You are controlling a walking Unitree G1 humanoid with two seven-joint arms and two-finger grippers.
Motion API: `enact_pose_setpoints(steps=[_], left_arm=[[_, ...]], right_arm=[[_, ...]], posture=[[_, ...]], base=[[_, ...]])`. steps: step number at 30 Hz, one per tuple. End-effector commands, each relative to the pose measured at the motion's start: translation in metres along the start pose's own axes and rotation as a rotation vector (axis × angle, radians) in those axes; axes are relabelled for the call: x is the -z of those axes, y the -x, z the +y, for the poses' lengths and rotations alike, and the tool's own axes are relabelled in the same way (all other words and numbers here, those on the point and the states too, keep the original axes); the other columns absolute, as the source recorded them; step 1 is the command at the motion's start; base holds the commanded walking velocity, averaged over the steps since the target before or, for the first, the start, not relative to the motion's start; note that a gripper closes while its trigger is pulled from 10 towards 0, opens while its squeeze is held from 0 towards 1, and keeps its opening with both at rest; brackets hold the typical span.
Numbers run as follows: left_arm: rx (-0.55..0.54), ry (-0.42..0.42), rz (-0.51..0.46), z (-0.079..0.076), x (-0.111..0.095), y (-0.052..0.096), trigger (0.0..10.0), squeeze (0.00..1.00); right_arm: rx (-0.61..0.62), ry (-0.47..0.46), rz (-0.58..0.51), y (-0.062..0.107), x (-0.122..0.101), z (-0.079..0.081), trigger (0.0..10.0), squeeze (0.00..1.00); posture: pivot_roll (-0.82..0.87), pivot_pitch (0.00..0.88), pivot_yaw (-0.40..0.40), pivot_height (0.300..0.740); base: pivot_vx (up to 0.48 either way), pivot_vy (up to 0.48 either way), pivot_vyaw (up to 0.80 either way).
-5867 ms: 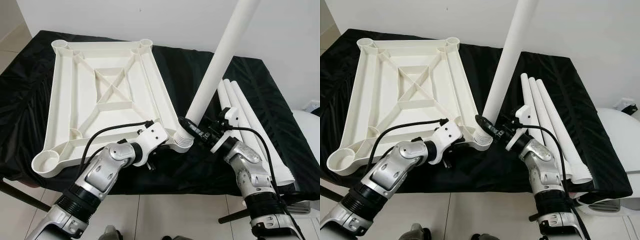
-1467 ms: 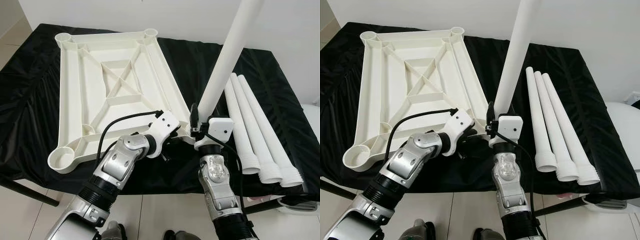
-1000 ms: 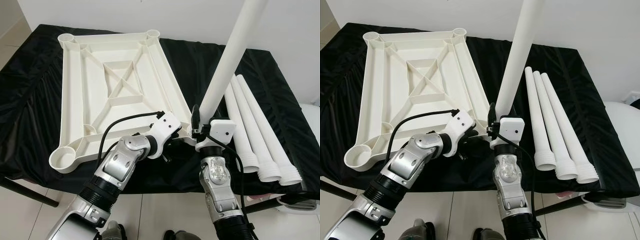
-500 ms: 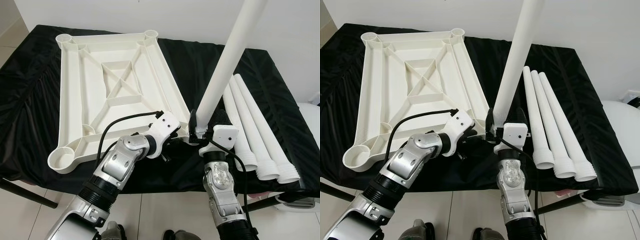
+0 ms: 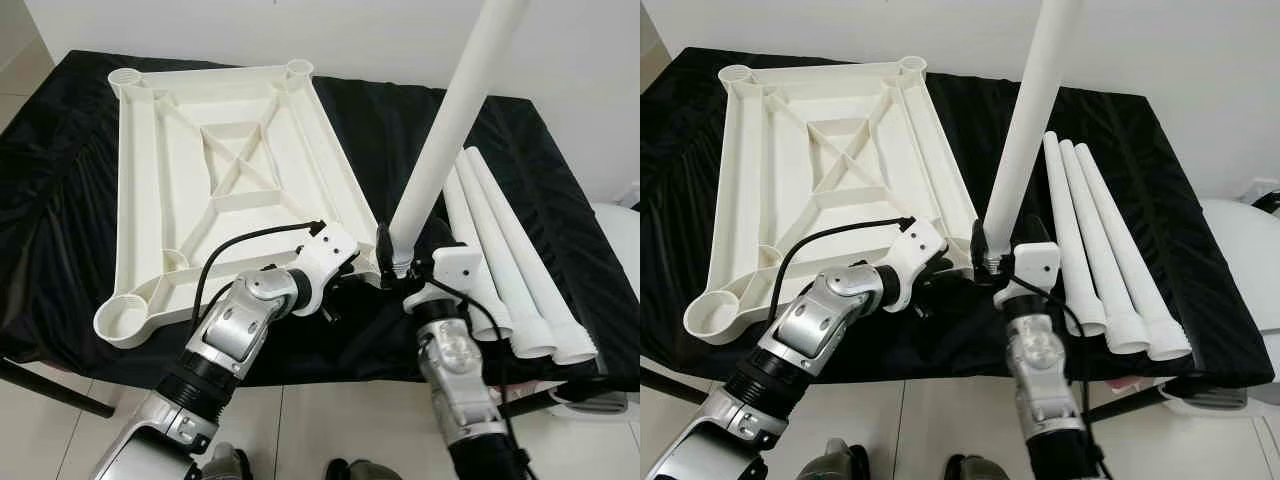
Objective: Building children table
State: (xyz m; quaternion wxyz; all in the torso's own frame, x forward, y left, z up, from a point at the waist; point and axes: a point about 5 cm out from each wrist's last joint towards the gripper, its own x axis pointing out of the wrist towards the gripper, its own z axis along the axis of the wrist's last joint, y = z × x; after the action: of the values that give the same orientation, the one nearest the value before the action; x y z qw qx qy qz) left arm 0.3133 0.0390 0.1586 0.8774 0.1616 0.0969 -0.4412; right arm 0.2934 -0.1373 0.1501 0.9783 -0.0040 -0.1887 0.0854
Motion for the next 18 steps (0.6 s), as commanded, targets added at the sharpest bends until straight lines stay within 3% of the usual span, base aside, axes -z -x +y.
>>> enact_pose_setpoints(steps=[1, 6, 10, 18], left_arm=[[-0.11, -0.027, -0.057, 0.017, -0.014, 0.009, 10.0, 0.0], [-0.108, -0.03, -0.056, 0.017, -0.014, 0.009, 10.0, 0.0], [-0.109, -0.031, -0.058, 0.017, -0.014, 0.009, 10.0, 0.0], [-0.109, -0.03, -0.061, 0.017, -0.015, 0.009, 10.0, 0.0]], right_arm=[[0.035, -0.017, 0.107, 0.012, 0.018, -0.021, 10.0, 0.0], [-0.052, -0.046, 0.123, 0.008, 0.018, -0.024, 10.0, 0.0], [-0.192, -0.061, 0.134, 0.004, 0.015, -0.025, 10.0, 0.0], [-0.291, -0.065, 0.142, -0.001, 0.013, -0.027, 10.0, 0.0]], posture=[[-0.04, 0.141, -0.062, 0.74], [-0.04, 0.14, -0.063, 0.74], [-0.05, 0.14, -0.066, 0.74], [-0.05, 0.137, -0.069, 0.74]], base=[[0.0, 0.0, 0.0], [0.0, 0.0, 0.0], [0.0, 0.0, 0.0], [0.0, 0.0, 0.0]])
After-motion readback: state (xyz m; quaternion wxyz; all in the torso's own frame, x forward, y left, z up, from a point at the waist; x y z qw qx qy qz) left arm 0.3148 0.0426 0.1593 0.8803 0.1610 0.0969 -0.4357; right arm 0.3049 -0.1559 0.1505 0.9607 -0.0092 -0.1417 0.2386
